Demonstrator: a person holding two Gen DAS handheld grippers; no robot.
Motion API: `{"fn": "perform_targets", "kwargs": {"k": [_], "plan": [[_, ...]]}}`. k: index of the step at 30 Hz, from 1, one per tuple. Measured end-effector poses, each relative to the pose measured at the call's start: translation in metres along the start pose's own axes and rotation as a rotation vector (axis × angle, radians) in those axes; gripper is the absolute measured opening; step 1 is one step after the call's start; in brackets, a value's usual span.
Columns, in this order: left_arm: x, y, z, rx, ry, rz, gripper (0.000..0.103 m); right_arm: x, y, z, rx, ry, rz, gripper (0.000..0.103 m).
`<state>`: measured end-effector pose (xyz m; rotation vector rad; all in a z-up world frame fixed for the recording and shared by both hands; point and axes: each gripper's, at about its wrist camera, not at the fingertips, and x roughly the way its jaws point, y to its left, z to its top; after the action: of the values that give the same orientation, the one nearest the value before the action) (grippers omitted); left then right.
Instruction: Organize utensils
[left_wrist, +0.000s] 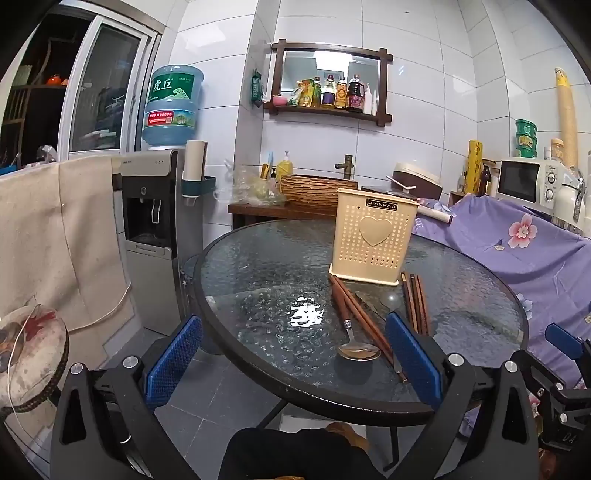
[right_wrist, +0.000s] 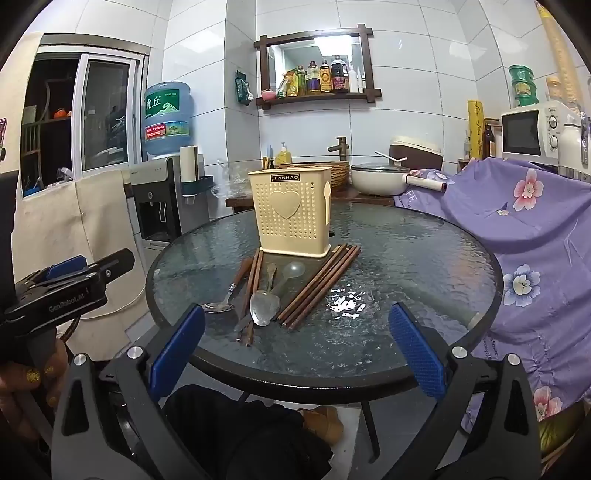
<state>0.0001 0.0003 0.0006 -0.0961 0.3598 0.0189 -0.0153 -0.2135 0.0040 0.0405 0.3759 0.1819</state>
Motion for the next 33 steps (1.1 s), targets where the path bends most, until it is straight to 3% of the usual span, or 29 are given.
{"fn": "perform_targets", "kwargs": {"k": [33], "plan": [[-0.0001, -0.0064, -0.0025, 0.036, 0.000, 0.013, 0.097, 0.0044, 0.0026, -0.0036, 0.019, 0.013, 0.014, 0.098]]}}
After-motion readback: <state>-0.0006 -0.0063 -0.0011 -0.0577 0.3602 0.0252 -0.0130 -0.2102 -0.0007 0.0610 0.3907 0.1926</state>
